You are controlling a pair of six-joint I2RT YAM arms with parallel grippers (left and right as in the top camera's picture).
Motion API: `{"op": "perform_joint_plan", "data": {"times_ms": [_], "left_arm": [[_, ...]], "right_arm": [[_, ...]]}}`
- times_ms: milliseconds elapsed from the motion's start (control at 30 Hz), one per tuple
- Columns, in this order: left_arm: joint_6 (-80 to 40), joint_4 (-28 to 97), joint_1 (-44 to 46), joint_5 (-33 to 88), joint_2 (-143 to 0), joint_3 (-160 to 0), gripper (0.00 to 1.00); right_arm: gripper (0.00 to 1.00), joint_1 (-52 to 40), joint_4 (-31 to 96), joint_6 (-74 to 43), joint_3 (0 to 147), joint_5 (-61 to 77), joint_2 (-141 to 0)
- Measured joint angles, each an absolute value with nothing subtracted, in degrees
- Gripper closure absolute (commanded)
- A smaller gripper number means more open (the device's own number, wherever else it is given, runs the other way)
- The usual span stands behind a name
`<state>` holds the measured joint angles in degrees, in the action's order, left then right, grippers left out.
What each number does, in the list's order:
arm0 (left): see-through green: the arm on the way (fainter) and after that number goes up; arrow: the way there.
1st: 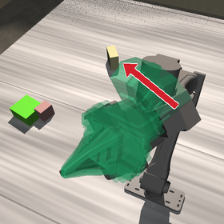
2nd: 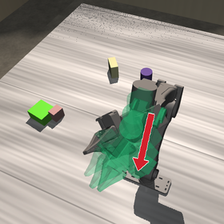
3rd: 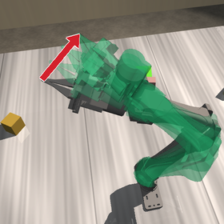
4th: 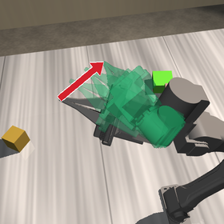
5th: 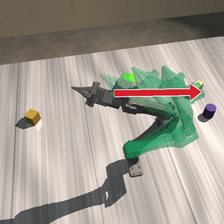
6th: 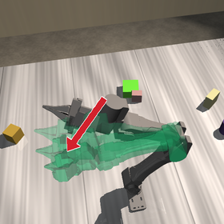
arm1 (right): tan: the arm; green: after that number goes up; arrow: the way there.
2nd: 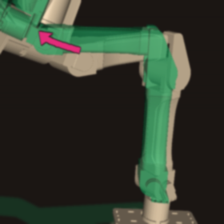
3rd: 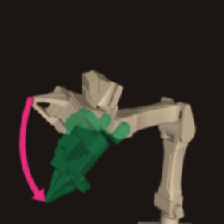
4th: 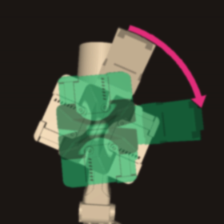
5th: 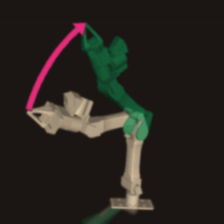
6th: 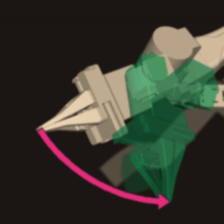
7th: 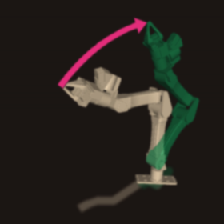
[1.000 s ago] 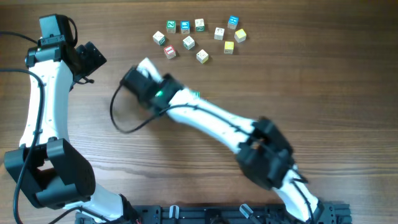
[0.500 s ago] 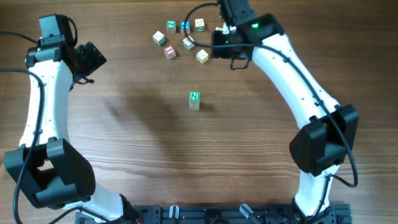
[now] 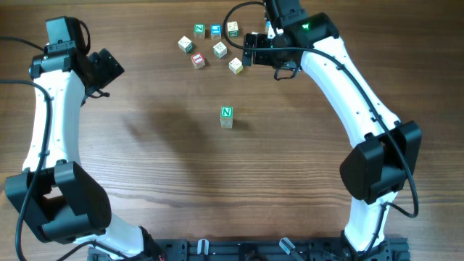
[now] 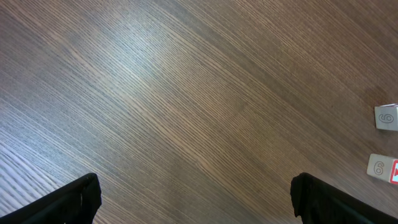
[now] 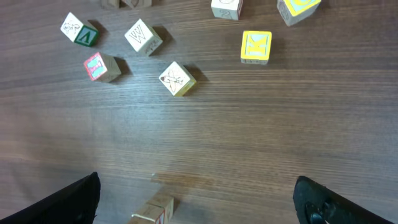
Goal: Form a tower
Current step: 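Raise the right gripper and move it back over the block cluster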
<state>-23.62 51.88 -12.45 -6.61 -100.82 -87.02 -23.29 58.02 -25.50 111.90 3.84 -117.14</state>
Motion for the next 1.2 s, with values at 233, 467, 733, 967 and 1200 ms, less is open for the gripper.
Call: {"op": "perform_joint_plan", "data": {"times_ms": [233, 467, 733, 967, 1200], "left_arm": [[-23.62, 51.86, -12.45, -6.61, -100.82, -87.02, 0.00], [-23.62, 51.86, -12.45, -6.63, -100.82, -87.02, 0.00], [-23.62, 51.86, -12.45, -6.61, -100.82, -87.02, 0.00], [-23.62, 51.86, -12.45, -6.63, -100.82, -87.02, 0.00], [-23.62, 51.88, -12.45, -6.61, -100.82, -87.02, 0.00]], "right_arm": [[0.00, -23.29, 58.57, -25.50, 111.90, 3.84, -117.14], [0.01, -23.29, 59.18, -25.50, 111.90, 3.84, -117.14], [0.00, -23.18, 50.57, -25.50, 111.90, 0.47, -117.14], [0.00, -23.20, 44.45, -19.16, 111.90, -0.05, -120.84], [0.00, -23.20, 41.93, -8.34, 111.87, 1.39, -128.05]]}}
